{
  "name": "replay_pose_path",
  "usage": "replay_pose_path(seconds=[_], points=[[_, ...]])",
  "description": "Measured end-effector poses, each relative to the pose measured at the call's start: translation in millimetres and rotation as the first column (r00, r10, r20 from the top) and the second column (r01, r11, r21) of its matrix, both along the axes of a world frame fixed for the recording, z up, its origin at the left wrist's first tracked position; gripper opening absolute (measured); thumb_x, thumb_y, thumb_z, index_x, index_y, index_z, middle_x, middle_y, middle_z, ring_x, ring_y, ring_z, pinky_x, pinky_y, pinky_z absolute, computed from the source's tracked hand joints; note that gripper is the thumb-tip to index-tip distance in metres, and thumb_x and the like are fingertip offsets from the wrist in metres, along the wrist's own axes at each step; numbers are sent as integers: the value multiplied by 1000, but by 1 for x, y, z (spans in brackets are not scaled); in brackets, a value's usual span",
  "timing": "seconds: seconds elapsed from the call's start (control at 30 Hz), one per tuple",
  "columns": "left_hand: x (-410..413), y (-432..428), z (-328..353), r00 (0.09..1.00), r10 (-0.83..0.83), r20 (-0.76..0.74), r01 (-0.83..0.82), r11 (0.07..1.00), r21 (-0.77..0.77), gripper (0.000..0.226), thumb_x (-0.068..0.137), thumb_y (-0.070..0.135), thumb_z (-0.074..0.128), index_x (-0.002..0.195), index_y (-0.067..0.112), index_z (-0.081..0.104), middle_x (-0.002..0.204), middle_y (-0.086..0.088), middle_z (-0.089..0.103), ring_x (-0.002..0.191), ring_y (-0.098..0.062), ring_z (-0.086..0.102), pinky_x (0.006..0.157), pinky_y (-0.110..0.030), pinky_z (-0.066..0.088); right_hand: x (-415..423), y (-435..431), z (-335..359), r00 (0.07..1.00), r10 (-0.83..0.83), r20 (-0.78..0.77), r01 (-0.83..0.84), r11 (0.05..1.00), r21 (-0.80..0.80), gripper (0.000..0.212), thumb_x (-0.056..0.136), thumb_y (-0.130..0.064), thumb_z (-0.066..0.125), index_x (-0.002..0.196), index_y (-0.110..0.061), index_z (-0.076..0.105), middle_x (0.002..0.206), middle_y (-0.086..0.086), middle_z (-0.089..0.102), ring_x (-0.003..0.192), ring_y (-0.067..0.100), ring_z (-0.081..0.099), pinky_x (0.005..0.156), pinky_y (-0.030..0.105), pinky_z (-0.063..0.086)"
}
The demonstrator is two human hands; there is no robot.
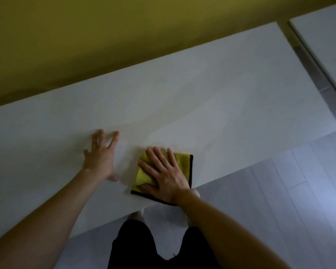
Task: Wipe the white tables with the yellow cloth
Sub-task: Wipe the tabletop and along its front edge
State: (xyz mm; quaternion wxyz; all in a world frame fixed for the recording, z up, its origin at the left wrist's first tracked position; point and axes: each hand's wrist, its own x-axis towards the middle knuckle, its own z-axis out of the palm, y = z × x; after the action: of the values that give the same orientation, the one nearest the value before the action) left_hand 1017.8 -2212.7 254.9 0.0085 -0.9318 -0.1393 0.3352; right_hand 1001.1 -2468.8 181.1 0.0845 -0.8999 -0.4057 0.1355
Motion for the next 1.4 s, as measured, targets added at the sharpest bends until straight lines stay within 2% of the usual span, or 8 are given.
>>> replay_pose_path(seconds=[0.4, 0.57, 0.67, 0.8, 1.03, 1.17, 1.27, 1.4], points=[[-3, 4, -5, 996, -84, 37, 83, 996, 14, 175, 45, 67, 103, 169, 36, -18, 178, -21, -13, 167, -43, 0, 119, -56, 46, 122, -77, 0, 717, -696, 48, 697, 714, -69, 89, 104, -83, 18, 174, -30, 6, 181, 7, -14, 166, 29, -19, 133, 64, -1], [9, 48, 1, 905, -338, 257, 353, 935, -12, 130, 52, 94, 72, 165, 43, 34, 148, 0, 41, 133, -27, 47, 87, -45, 58, 6, 37, -1, 933, -360, -3, 360, 933, -30, 87, 105, -74, 37, 174, -28, 12, 181, 12, -13, 167, 35, -16, 132, 67, 7], [42, 83, -5, 746, -479, 463, 562, 826, -51, 74, 84, 74, 66, 147, 34, 61, 122, 5, 53, 112, -24, 60, 68, -42, 61, 1, 48, 0, 966, -258, 19, 259, 966, -8, 86, 105, -76, 40, 174, -30, 15, 182, 10, -5, 168, 32, -12, 131, 67, 10], [99, 88, -24, 609, -531, 590, 686, 726, -55, 61, 102, 57, 50, 147, 17, 60, 140, -11, 57, 133, -37, 55, 107, -52, 50, 52, 9, 2, 987, -100, 127, 114, 988, -106, 90, 99, -86, 36, 173, -39, 13, 183, 4, 2, 169, 29, -4, 132, 68, 1], [132, 104, -63, 581, -466, 667, 693, 713, -105, 73, 103, 61, 50, 162, 18, 49, 171, -17, 37, 161, -38, 29, 130, -64, 19, 104, 52, 0, 544, -829, 129, 839, 543, -51, 89, 103, -81, 32, 174, -33, 6, 182, 6, -11, 167, 26, -18, 133, 63, -4], [134, 107, -74, 545, -404, 735, 710, 688, -149, 64, 105, 48, 47, 161, 17, 51, 171, -15, 38, 162, -37, 29, 129, -65, 20, 43, 112, 10, 901, -434, 31, 433, 901, 22, 86, 106, -69, 50, 174, -30, 15, 182, 13, -6, 168, 34, -7, 131, 69, 8], [135, 104, -81, 544, -393, 742, 701, 698, -144, 63, 105, 46, 47, 161, 16, 52, 172, -15, 37, 163, -36, 28, 129, -66, 20, 71, 77, 9, 994, -113, -4, 113, 993, 41, 81, 105, -61, 59, 172, -31, 25, 182, 10, 4, 169, 32, 1, 133, 64, 8], [137, 105, -86, 536, -379, 755, 702, 697, -149, 63, 104, 44, 50, 160, 16, 52, 173, -15, 37, 164, -35, 27, 129, -66, 20, 158, 7, -5, 914, -399, 79, 395, 917, 57, 73, 105, -52, 51, 171, -26, 31, 181, 11, 14, 169, 31, 5, 132, 65, 11]])
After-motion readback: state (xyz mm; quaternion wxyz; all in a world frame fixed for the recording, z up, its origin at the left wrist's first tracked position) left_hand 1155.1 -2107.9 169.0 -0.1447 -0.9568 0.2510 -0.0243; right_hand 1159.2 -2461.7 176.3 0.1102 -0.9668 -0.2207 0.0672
